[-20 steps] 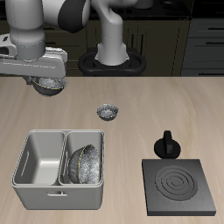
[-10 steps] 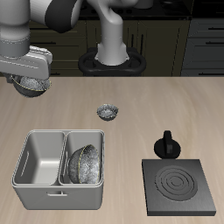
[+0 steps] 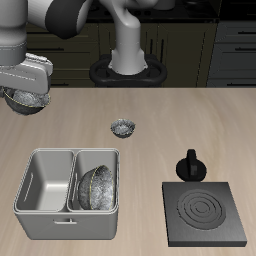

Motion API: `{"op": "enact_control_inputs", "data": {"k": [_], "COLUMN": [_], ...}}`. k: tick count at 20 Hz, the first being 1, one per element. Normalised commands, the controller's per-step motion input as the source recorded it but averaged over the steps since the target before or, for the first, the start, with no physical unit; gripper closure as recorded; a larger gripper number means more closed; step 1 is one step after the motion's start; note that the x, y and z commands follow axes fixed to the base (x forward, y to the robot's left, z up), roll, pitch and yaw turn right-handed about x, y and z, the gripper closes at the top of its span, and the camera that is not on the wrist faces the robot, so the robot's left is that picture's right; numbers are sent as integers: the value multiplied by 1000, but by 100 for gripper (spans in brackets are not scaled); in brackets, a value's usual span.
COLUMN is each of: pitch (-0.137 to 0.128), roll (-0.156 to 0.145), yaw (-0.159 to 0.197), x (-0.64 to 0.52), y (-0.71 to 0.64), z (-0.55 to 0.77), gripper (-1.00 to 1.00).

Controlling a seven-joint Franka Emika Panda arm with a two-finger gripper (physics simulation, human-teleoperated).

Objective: Turn off the stove and place the largest bowl in the left side of the drainer and the medium bowl in the right side

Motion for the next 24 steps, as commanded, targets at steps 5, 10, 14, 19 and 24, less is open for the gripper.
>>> {"op": "enact_control_inputs", "data": {"k": [5, 10, 14, 19, 24], "pitch": [2, -11, 7, 12, 13], "roll": [-41, 16, -63, -35, 15], "yaw": [-34, 0, -30, -21, 24], "x": [256, 314, 347, 280, 312], "y": [-76, 253, 4, -4, 184], "z": [80, 44, -36, -148, -220], "gripper": [100, 100, 100, 100, 100]}}
